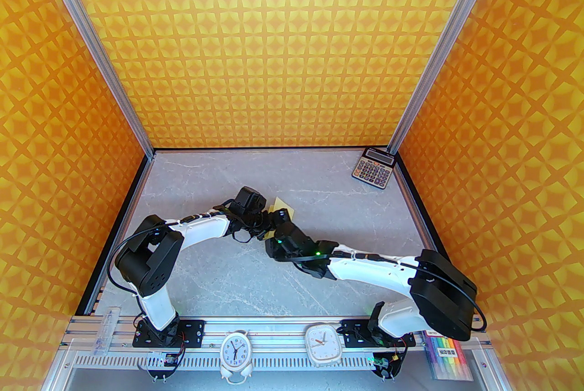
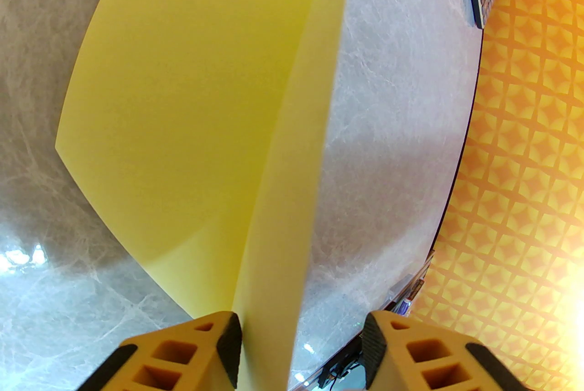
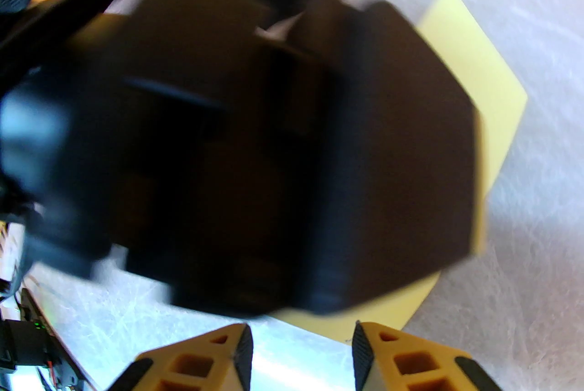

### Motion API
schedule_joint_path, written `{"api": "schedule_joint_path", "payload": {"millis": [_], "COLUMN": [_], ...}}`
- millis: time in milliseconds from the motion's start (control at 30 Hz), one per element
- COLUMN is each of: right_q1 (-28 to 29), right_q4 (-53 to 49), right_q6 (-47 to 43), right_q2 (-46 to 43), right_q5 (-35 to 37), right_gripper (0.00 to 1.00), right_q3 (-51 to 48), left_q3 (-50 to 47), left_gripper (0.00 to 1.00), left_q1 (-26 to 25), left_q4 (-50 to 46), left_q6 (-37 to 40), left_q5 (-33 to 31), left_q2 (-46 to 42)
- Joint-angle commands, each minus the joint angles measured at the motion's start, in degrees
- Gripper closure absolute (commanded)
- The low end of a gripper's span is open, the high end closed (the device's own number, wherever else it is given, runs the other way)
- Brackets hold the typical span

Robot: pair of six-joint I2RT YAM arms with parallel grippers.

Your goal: Fold a paper plane with a square sheet of paper (fold left side to right side)

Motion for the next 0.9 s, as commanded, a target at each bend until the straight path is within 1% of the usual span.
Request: {"api": "schedule_joint_path", "payload": {"millis": [0, 167, 333, 367, 467, 533, 600, 767, 867], "right_q1": [1.5, 2.4, 2.4, 2.4, 2.4, 2.4, 2.4, 1.9, 0.1], "right_q4": [-3.6, -5.7, -8.1, -8.7, -9.3, -8.7, -8.7, -7.8, -5.4], "right_q6": [-3.2, -3.4, -3.2, -3.1, -2.9, -2.9, -2.8, -2.4, -1.5], "right_q2": [1.9, 4.7, 7.1, 7.5, 7.4, 6.5, 6.1, 5.7, 4.5], "right_q5": [4.9, 6.2, 8.7, 9.4, 10.5, 10.5, 10.5, 9.0, 5.7], "right_gripper": [0.55, 0.54, 0.62, 0.66, 0.84, 0.91, 1.0, 1.0, 1.0], "right_q3": [3.1, 5.6, 8.1, 8.4, 8.3, 7.6, 7.2, 6.3, 4.1], "left_q3": [1.2, 1.3, 1.4, 1.4, 1.6, 1.8, 1.7, 1.9, 2.0], "left_gripper": [0.51, 0.51, 0.51, 0.51, 0.51, 0.51, 0.51, 0.5, 0.49], "left_q1": [-0.6, -0.6, -0.6, -0.6, -0.6, -0.5, -0.4, 0.6, 1.5], "left_q4": [-0.2, -0.5, -0.6, -0.7, -1.1, -1.4, -1.5, -3.5, -5.4], "left_q6": [-0.4, -0.2, -0.2, -0.2, 0.1, 0.3, 0.4, 1.8, 3.5], "left_q5": [-0.7, -0.7, -0.7, -0.7, -0.7, -0.7, -0.8, -1.7, -2.8], "left_q2": [0.7, 0.7, 0.7, 0.7, 0.7, 0.7, 0.7, -0.1, -1.7]}}
